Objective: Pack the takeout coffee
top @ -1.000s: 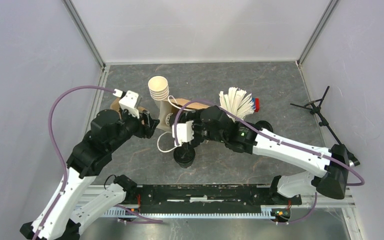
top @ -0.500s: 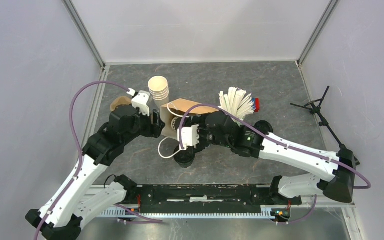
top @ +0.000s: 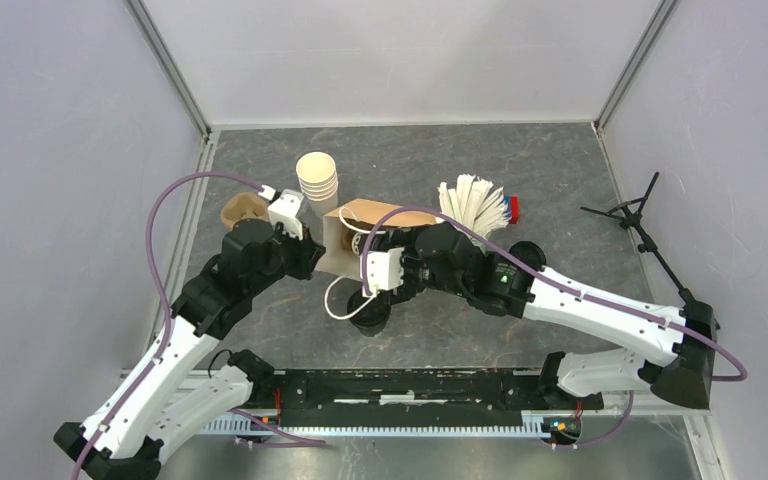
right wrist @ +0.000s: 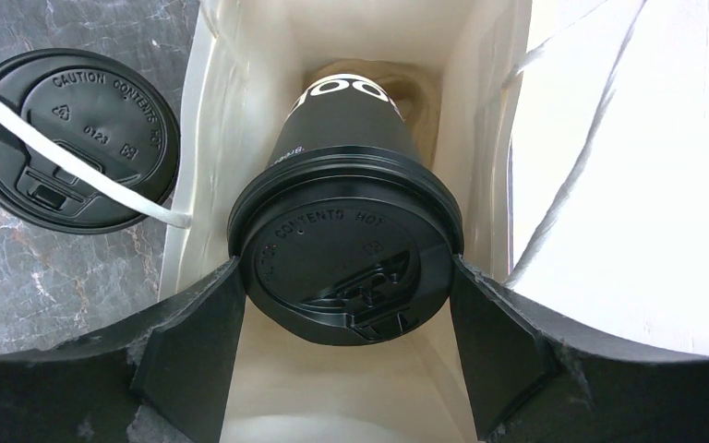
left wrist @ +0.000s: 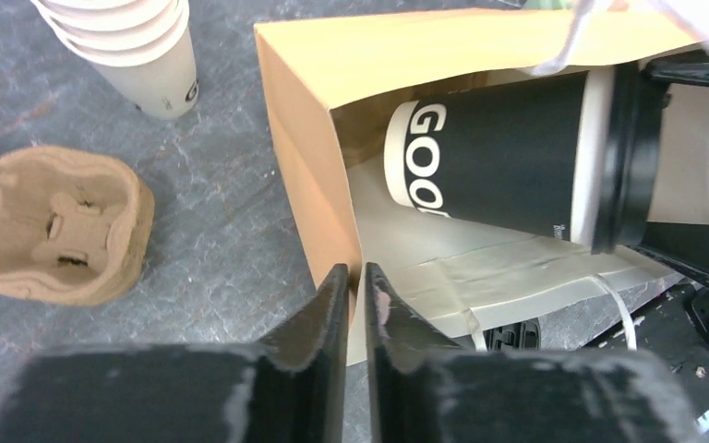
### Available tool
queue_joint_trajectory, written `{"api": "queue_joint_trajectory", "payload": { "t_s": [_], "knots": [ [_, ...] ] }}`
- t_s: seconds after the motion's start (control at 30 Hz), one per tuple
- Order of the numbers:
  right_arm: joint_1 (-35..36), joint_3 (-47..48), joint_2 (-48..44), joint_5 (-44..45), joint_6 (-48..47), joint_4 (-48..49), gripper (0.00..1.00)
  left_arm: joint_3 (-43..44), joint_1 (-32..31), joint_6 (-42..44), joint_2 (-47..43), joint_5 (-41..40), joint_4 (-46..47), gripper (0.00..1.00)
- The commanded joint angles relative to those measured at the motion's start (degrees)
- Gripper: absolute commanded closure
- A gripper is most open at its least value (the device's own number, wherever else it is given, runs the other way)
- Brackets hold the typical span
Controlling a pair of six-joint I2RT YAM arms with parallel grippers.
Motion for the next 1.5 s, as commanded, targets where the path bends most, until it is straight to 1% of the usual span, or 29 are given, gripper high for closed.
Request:
{"api": "queue_joint_trajectory", "payload": {
  "t_s": [0.0,0.03,0.17,0.27,0.37,0.4,0.43,0.47,0.6,0.67,0.7,0.77,0.9,1.0,1.2,1.37,1.4,1.47],
  "knots": [
    [0.3,0.0,-1.9,1.0,1.4,-0.4,0.22,-0.9,0.3,-0.1,-1.4,4.5,4.5,0.9],
    [0.4,0.3,-1.8,1.2,1.3,-0.6,0.22,-1.0,0.3,-0.1,-1.4,5.7,4.7,0.97],
    [0.9,3.7,0.1,3.1,1.4,-1.6,0.22,-2.5,0.3,-0.8,-2.5,7.8,5.9,0.98],
    [1.4,7.7,3.1,5.2,1.2,-3.4,0.23,-3.8,0.3,-1.3,-3.9,7.6,6.6,0.98],
    [1.6,9.2,4.4,5.3,0.6,-3.4,0.23,-4.1,0.3,-1.6,-4.5,6.5,6.3,0.97],
    [1.6,9.1,4.3,5.1,0.6,-3.0,0.23,-4.1,0.3,-1.9,-4.6,5.9,6.2,0.89],
    [1.6,8.8,4.3,5.2,0.5,-2.7,0.23,-4.0,0.3,-2.2,-4.6,5.0,6.1,0.75],
    [1.6,8.7,4.3,5.1,0.4,-2.6,0.23,-3.9,0.3,-2.5,-4.6,4.4,6.1,0.67],
    [1.7,8.5,4.2,5.2,0.4,-2.6,0.23,-3.9,0.3,-3.0,-3.6,1.8,6.2,0.5],
    [1.6,8.6,4.2,5.3,0.4,-2.6,0.23,-3.8,0.3,-2.6,-2.7,1.4,6.9,0.44],
    [1.6,8.6,4.2,5.2,0.4,-2.5,0.23,-3.7,0.3,-2.4,-2.3,1.4,7.4,0.43],
    [1.7,8.6,4.3,5.2,0.4,-2.4,0.23,-3.4,0.3,-2.1,-1.4,-1.5,7.7,0.42],
    [1.7,8.7,4.4,5.2,0.2,-2.4,0.23,-2.9,0.3,-0.8,0.2,-1.6,8.9,0.42],
    [1.6,8.8,4.6,5.3,0.0,-2.5,0.23,-3.2,0.3,-0.2,0.7,-0.5,9.9,0.45],
    [1.7,9.2,5.4,4.7,0.4,-2.0,0.23,-4.3,0.3,-0.1,-0.4,2.7,11.6,0.76],
    [1.9,8.6,6.5,5.4,0.8,1.1,0.24,-5.5,0.3,-0.1,-1.3,4.1,12.3,0.96],
    [2.0,8.5,6.7,5.6,0.6,2.0,0.24,-5.5,0.3,-0.1,-1.3,4.4,12.3,0.97],
    [2.1,8.5,7.4,6.3,0.1,3.3,0.24,-5.5,0.3,-0.1,-1.3,4.9,12.4,0.98]
  ]
}}
